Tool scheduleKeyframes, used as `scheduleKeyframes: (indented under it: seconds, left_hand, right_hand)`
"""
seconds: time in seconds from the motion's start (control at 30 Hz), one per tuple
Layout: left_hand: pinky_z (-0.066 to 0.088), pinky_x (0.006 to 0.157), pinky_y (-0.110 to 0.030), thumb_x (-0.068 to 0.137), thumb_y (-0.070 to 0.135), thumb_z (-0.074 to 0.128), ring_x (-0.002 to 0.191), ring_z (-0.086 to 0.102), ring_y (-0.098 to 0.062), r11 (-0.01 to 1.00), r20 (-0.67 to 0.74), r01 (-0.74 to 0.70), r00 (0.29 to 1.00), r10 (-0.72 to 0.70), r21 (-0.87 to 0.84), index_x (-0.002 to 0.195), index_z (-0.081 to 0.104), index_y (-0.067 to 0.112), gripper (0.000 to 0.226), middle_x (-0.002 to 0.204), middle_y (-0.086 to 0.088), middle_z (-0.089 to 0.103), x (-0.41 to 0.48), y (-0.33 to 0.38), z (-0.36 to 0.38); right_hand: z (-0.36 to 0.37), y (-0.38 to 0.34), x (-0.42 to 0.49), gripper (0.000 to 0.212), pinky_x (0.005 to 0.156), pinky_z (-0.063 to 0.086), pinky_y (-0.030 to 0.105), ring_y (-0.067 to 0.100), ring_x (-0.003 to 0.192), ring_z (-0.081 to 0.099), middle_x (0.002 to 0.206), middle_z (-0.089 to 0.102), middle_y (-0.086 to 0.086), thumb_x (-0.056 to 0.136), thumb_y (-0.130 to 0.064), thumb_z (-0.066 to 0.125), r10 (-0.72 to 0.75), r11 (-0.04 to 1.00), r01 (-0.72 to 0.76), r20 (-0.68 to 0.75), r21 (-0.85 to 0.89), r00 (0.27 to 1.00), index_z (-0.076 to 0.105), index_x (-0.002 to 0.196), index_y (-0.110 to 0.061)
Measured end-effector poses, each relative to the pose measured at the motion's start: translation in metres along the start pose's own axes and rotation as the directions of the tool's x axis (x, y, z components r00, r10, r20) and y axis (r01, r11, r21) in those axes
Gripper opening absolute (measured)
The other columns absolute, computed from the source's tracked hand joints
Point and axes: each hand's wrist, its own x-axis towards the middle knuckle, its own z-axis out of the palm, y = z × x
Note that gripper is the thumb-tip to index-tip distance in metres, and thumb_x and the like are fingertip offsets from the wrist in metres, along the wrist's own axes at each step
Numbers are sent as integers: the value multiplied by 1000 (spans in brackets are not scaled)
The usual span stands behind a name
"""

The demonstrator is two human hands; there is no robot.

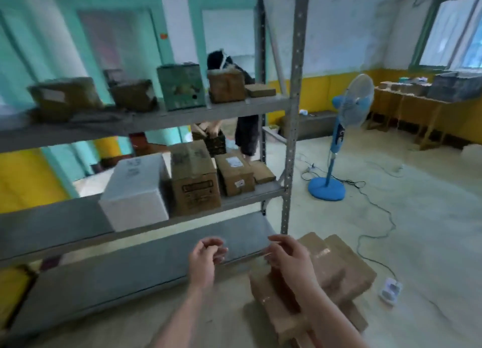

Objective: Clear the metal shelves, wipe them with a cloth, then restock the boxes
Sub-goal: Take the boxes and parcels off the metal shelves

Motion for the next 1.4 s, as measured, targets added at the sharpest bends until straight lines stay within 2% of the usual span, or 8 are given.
scheduleKeyframes:
  seconds: [0.2,0.4,0.63,0.83,1.03,1.23,1.33,1.4]
  left_hand:
    - [52,69,-30,100,-4,46,77,68,-22,997,-274,-78,959,68,-27,97,64,1,19,90,-14,72,18,39,-153]
    - [51,70,-30,98,-4,49,78,67,-21,991,-346,-132,932,113,-31,91,66,6,21,87,-10,73,59,74,-258]
    - [52,69,-28,97,-2,50,79,70,-22,978,-209,-202,956,206,41,97,68,5,20,93,-12,74,137,116,-347]
    - [53,81,-38,99,0,51,83,69,-24,987,-129,-157,979,159,32,101,69,3,18,94,-11,75,180,111,-384]
    - [51,77,-34,99,3,53,83,67,-18,994,-83,-101,991,105,49,99,69,6,16,95,-7,74,227,98,-391]
    - [50,79,-36,97,6,58,89,68,-23,988,-126,-19,991,39,152,97,68,11,11,95,-7,73,290,82,-421]
    - [51,82,-37,97,11,60,94,68,-24,986,-214,33,977,3,166,99,68,15,9,97,-5,72,335,75,-433]
    - [50,89,-38,98,20,61,102,66,-22,979,-231,72,973,-27,189,105,66,20,9,105,-3,70,368,70,-433]
  right_hand:
    - [142,-5,5,15,70,57,29,24,81,74,88,76,8,100,-7,58,-29,999,34,272,-15,962,69,109,-13]
    - [279,-15,1,15,75,58,33,24,83,73,89,76,8,100,-7,57,-39,997,61,369,-46,929,68,107,-15]
    - [395,-34,16,15,77,60,33,18,87,72,90,76,3,98,-10,62,-69,997,75,320,-5,945,69,108,-18]
    - [420,-40,41,15,76,60,35,23,87,73,89,76,5,99,-9,61,-72,995,85,223,-50,972,69,109,-15]
    - [444,-38,83,14,79,61,38,23,87,73,89,77,5,98,-10,62,-63,994,78,177,-82,982,69,108,-17]
    - [488,-8,153,14,78,59,35,22,89,72,93,76,6,99,-10,61,8,996,6,148,-93,989,70,108,-16]
    - [515,11,210,17,81,57,34,20,96,69,102,73,2,98,-16,62,45,977,-10,162,-214,986,68,114,-19]
    - [528,20,256,29,83,53,33,21,104,65,119,67,3,98,-26,64,59,940,-11,130,-341,990,62,126,-19]
